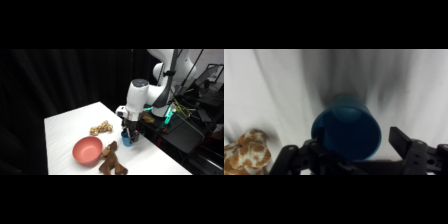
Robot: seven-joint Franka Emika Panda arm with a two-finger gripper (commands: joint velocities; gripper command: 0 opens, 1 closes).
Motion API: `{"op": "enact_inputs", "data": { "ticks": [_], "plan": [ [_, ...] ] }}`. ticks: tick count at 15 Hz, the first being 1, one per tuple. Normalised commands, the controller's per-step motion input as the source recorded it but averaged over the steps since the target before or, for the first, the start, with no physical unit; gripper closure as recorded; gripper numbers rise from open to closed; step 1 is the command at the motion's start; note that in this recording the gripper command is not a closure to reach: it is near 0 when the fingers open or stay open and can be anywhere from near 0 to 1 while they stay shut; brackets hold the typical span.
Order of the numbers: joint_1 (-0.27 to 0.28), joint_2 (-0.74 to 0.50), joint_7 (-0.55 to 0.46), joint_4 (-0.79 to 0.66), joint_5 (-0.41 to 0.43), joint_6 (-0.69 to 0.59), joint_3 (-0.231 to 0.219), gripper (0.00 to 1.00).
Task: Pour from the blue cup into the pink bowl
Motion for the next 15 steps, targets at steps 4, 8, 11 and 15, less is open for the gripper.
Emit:
{"op": "enact_inputs", "data": {
  "ticks": [4, 8, 11, 15],
  "plan": [
    [0.206, 0.07, 0.31, 0.15, -0.208, -0.04, -0.147, 1.00],
    [0.078, 0.07, 0.10, 0.15, -0.071, -0.08, -0.057, 1.00],
    [-0.022, 0.01, -0.04, 0.11, 0.043, -0.12, 0.018, 0.63],
    [-0.186, -0.19, -0.49, 0.12, 0.445, -0.51, 0.227, 0.06]
  ]
}}
